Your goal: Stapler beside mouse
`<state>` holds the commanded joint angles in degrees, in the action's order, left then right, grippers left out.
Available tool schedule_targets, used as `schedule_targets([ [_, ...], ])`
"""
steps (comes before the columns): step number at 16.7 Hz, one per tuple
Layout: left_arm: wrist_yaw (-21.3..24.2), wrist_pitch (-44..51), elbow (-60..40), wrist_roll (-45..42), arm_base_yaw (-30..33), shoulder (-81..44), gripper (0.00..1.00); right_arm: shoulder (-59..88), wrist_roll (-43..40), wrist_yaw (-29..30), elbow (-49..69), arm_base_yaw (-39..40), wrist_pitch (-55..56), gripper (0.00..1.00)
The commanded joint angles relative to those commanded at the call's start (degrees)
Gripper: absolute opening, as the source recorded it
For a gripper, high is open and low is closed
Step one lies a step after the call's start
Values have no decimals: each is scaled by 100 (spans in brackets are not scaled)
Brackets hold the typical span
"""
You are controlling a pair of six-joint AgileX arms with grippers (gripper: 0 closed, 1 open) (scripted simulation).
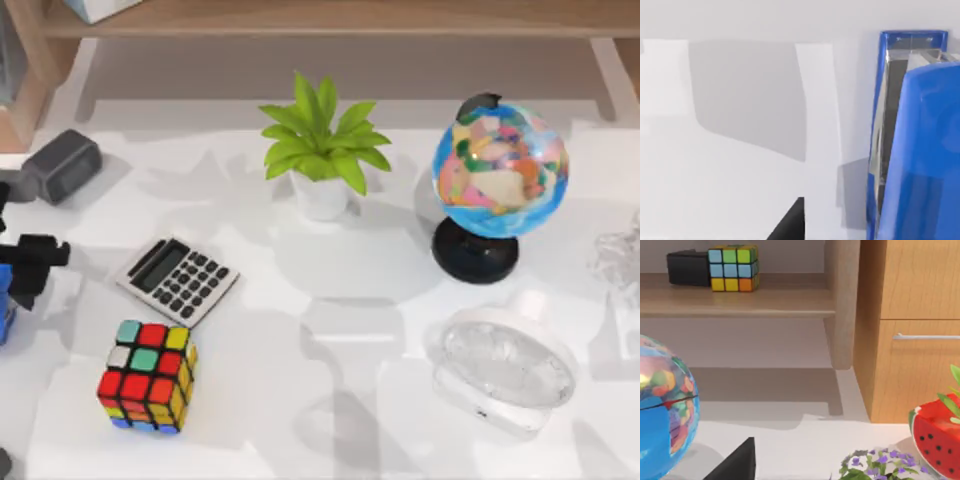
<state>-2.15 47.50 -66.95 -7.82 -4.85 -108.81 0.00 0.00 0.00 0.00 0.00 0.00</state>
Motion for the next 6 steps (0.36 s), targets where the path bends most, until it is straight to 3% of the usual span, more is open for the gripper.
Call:
schedule_targets([
  [6, 0, 0, 0, 0, 0, 0, 100, 0, 0, 0, 0, 0, 0, 100],
])
